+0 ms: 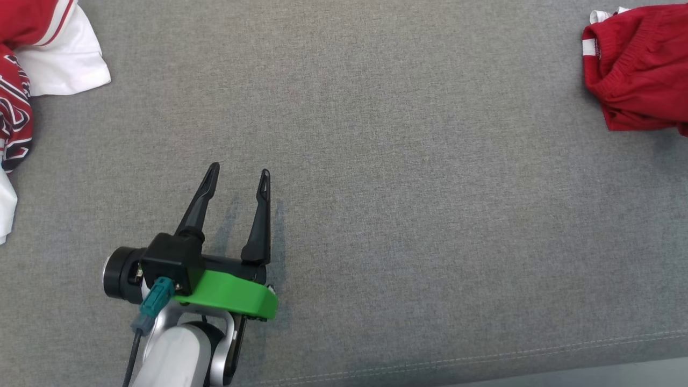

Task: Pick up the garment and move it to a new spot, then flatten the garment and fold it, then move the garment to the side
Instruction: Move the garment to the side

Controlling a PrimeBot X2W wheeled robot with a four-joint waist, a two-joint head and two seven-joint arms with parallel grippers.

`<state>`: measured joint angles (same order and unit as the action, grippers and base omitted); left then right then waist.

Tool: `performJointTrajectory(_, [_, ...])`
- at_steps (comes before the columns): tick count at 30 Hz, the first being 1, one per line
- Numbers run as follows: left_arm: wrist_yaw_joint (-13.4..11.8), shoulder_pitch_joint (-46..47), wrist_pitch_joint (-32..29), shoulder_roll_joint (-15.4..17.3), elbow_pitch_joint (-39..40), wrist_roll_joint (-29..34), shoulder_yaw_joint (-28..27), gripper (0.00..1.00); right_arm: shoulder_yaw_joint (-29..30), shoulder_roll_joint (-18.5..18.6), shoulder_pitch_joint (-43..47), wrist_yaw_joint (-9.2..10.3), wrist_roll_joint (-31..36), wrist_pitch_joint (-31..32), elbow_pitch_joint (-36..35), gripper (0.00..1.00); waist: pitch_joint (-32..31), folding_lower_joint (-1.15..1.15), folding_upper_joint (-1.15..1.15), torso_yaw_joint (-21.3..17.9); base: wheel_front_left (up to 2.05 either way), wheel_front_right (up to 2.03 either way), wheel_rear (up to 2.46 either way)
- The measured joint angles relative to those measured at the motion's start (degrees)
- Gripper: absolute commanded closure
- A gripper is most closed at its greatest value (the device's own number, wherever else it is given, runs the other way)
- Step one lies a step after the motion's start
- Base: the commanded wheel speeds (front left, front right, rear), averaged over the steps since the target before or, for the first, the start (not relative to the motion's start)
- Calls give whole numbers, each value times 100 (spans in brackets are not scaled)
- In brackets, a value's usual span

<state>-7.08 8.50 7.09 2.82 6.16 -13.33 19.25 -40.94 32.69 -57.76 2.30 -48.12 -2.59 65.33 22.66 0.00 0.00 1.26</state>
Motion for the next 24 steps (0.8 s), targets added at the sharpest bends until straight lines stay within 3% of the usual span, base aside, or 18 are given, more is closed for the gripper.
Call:
performJointTrajectory(1, [0,0,0,0,1,0,0,0,2,3,0,30,0,-26,35,16,4,0,0,-1,0,0,0])
performJointTrajectory(2, [0,0,-1,-1,4,0,0,0,3,15,0,33,0,-41,66,5,9,0,0,-3,0,0,0])
performJointTrajectory(3, [0,0,-1,-1,8,0,-1,0,2,25,0,44,2,-41,91,0,12,0,0,-7,0,0,0])
performJointTrajectory(12, [0,1,1,-2,11,-2,-37,0,-108,154,7,78,137,-36,313,0,-3,0,0,-104,0,0,0])
performJointTrajectory(24, [0,4,163,-5,-246,-148,-178,0,-209,-157,-23,-38,232,-447,88,0,-345,-1,0,-296,0,0,0])
